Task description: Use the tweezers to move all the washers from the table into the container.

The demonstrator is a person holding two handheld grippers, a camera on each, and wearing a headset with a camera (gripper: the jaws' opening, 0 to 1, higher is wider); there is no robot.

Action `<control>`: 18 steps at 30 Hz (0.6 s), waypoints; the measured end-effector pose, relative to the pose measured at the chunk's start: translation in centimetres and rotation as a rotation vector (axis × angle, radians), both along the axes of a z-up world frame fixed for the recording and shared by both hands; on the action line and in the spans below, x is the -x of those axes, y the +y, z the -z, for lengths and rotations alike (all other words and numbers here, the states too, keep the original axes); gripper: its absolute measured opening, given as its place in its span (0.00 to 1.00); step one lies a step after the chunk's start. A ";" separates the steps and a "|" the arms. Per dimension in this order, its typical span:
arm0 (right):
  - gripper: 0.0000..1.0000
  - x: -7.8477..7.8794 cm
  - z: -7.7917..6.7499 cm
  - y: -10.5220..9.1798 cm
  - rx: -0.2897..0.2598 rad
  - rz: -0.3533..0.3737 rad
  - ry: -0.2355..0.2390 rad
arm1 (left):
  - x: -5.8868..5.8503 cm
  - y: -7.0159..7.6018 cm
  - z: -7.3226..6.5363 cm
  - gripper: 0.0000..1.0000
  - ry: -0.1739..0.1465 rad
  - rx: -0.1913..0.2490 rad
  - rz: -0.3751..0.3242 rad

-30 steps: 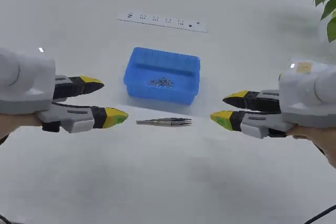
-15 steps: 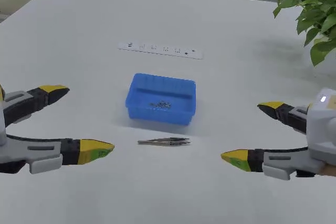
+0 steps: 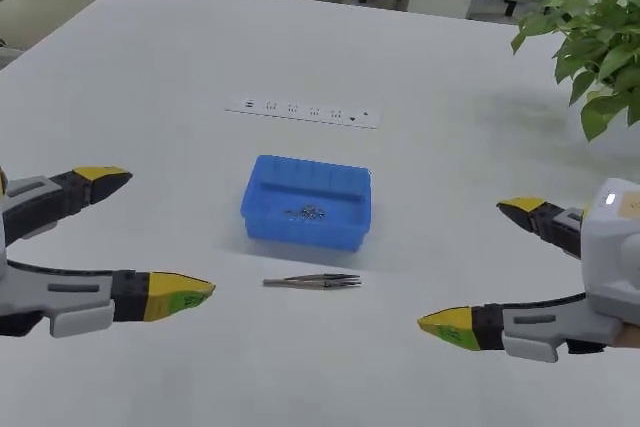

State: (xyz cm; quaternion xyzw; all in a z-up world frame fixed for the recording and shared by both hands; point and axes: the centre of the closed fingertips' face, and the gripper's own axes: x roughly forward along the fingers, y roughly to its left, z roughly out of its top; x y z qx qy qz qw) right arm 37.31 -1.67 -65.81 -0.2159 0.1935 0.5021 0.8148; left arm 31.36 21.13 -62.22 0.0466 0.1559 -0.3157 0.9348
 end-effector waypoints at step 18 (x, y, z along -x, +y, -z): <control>1.00 0.6 -0.2 -0.3 -0.007 0.009 0.017 | 0.3 -0.1 0.6 1.00 0.031 -0.034 0.023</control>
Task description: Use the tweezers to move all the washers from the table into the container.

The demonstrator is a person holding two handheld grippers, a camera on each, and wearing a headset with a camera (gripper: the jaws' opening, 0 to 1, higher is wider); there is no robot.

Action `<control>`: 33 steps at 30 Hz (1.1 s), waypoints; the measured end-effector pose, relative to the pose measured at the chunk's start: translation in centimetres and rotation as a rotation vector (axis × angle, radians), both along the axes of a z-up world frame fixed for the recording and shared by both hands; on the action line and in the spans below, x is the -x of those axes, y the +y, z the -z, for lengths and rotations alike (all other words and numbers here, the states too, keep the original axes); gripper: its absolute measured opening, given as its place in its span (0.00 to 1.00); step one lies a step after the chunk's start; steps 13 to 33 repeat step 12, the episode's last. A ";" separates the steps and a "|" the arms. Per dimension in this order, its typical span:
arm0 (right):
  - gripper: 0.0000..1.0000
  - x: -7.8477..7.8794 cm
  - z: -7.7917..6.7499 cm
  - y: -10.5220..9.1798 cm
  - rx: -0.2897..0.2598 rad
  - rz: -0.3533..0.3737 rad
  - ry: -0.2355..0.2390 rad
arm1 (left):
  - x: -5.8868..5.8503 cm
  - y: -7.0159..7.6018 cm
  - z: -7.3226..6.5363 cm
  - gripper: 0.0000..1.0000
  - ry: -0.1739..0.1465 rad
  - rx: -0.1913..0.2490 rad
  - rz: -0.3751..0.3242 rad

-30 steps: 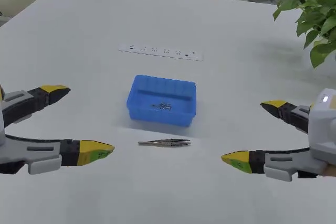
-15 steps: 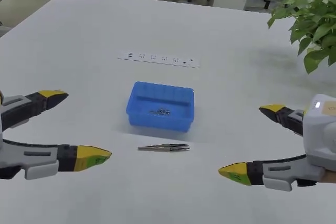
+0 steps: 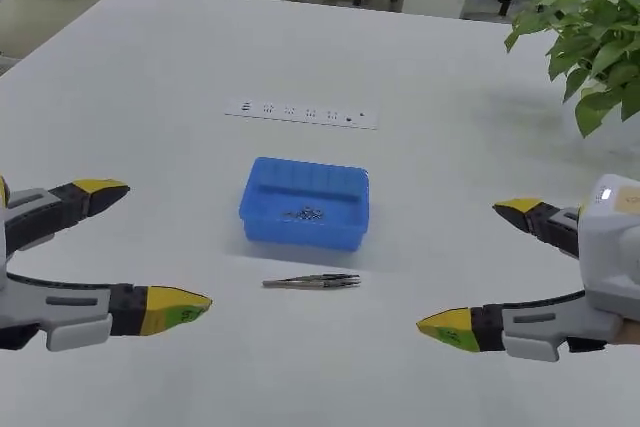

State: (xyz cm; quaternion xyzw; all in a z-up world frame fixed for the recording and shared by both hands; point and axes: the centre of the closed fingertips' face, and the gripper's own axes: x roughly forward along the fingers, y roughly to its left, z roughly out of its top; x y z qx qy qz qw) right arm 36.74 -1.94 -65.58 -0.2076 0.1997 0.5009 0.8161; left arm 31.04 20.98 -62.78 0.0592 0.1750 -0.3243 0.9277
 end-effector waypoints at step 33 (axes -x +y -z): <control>0.99 0.5 -0.3 -1.1 -0.011 0.018 0.017 | -0.3 0.0 -0.7 1.00 -0.016 -0.015 0.009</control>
